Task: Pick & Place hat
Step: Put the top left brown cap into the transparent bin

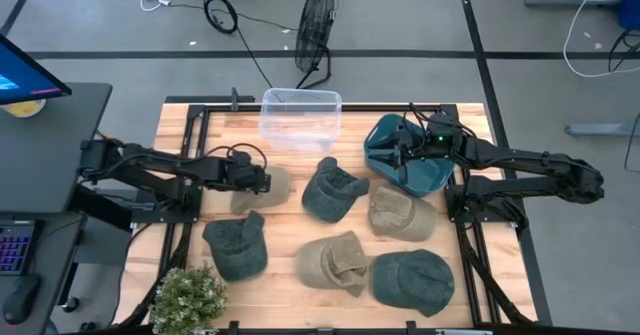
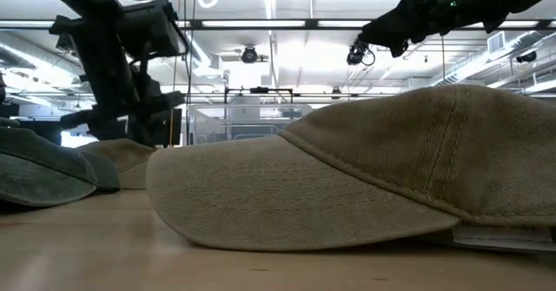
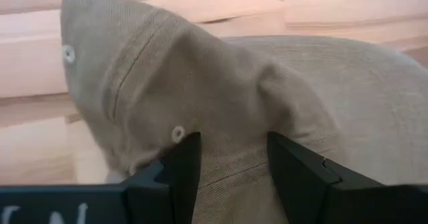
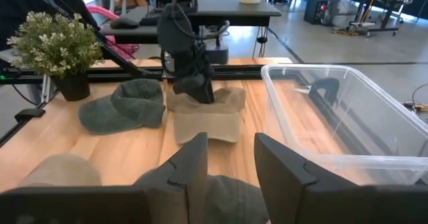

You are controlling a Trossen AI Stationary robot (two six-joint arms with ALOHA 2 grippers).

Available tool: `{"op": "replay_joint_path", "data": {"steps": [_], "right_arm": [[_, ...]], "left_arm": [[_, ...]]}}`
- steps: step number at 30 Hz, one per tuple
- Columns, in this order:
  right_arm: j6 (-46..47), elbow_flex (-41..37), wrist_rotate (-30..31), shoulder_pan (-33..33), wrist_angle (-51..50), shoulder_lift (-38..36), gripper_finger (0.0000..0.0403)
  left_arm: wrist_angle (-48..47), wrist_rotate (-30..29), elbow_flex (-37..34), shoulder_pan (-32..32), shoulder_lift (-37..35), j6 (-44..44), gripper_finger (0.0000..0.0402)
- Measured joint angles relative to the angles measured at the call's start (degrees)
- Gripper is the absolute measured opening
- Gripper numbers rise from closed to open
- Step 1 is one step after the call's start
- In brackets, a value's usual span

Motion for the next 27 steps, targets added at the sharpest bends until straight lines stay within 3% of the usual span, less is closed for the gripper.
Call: {"op": "replay_joint_path", "data": {"steps": [7, 16, 27], "right_arm": [[-1.09, -0.02, -0.02, 0.00, -0.28, 0.00, 0.0129], [-0.93, -0.02, -0.02, 0.00, -0.36, 0.00, 0.0129], [0.63, -0.02, -0.04, 0.00, -0.50, 0.00, 0.0129]], "left_arm": [[4.90, -0.09, 0.02, 0.00, 5.13, 2.17, 0.0116], [11.54, -0.24, 0.02, -0.02, 5.10, 12.39, 0.0011], [14.83, -0.39, -0.02, -0.11, 0.51, 20.20, 0.0002]]}}
